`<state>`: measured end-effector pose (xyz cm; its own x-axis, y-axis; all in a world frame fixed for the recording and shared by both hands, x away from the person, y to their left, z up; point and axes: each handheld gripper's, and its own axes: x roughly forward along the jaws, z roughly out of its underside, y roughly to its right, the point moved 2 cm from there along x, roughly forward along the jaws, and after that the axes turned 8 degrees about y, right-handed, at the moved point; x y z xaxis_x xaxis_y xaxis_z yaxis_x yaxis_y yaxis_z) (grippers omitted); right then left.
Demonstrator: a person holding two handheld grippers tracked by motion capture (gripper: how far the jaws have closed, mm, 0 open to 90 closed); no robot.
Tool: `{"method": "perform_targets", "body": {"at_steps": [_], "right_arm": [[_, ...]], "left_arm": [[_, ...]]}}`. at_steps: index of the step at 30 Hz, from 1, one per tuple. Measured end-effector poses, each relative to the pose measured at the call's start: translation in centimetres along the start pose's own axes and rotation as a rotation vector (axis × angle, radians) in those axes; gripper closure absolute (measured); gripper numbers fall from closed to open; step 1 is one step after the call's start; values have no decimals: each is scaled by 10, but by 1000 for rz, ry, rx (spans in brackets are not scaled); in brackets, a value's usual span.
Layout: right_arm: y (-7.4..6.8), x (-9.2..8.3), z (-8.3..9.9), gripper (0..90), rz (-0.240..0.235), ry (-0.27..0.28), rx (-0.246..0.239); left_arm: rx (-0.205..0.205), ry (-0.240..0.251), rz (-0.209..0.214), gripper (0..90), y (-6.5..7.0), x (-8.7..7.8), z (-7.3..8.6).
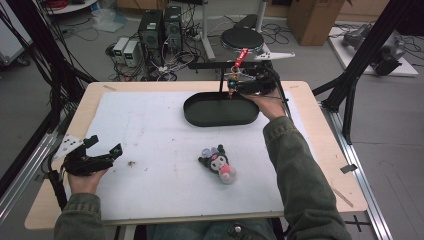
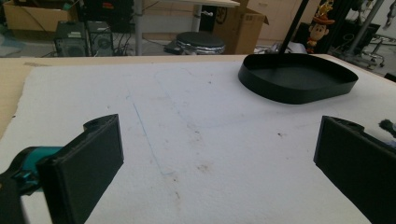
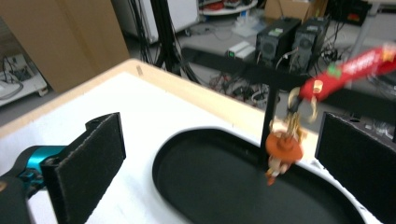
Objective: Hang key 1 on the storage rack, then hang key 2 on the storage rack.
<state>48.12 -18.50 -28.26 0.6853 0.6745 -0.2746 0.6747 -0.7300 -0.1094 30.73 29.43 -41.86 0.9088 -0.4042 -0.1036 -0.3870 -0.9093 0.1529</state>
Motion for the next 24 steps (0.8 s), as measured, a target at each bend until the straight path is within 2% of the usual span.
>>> {"method": "perform_targets", "body": {"at_steps": [2, 10, 17, 24], "right_arm": [[-2, -3, 7, 6, -6, -28, 16], [-7, -16, 30, 6, -10, -56, 34], [-18, -24, 43, 5, -30, -59, 22], [-32, -26, 60, 6, -47, -95, -7]], "left_arm": [[1, -2, -3, 18, 1, 0, 0], [8, -5, -6, 18, 0, 0, 0], [13, -10, -4, 18, 0, 0, 1], [14, -12, -2, 18, 0, 0, 1]]}}
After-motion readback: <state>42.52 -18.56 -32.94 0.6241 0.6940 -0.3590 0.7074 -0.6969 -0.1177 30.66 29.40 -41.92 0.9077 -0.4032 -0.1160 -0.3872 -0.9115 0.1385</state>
